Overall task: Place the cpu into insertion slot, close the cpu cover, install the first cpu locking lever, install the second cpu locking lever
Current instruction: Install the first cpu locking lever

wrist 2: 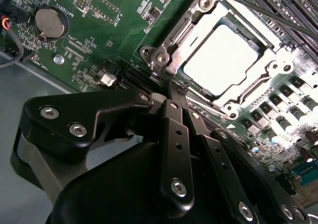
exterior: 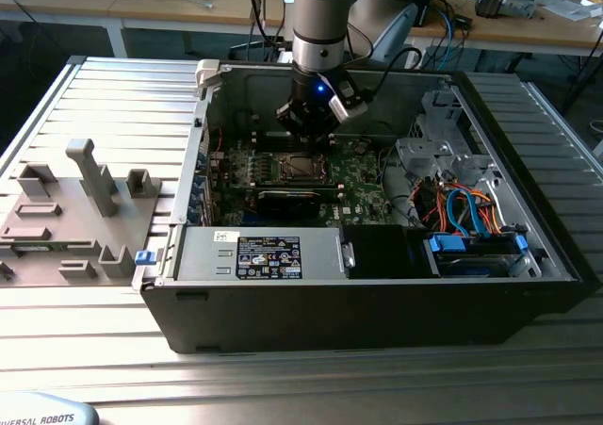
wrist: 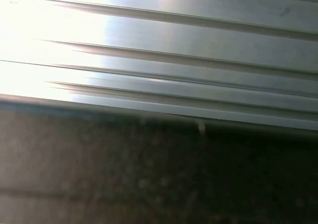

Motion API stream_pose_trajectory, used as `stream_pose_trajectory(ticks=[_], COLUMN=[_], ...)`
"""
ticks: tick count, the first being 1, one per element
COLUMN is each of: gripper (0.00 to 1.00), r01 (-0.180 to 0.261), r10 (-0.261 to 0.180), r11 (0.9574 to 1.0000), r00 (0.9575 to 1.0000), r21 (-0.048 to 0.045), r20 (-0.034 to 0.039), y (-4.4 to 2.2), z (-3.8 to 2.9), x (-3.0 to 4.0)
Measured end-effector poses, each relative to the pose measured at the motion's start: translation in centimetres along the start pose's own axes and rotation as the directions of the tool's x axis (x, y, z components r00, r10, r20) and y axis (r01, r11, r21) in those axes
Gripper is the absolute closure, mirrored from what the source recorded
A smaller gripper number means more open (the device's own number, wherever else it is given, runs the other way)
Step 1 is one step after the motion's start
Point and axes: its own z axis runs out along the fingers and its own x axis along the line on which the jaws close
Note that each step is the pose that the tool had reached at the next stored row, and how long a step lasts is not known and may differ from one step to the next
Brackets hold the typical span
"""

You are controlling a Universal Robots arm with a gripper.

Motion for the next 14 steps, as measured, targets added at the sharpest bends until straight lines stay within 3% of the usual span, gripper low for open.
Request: stream_pose_trajectory(ticks=[14], gripper=[0.89], r01=[0.003], r10=[-0.003], r11=[1.0], r00=[1.0], r21=[0.0], r20=[-0.0001], y=[0.67], z=[-0.09], x=[-0.08])
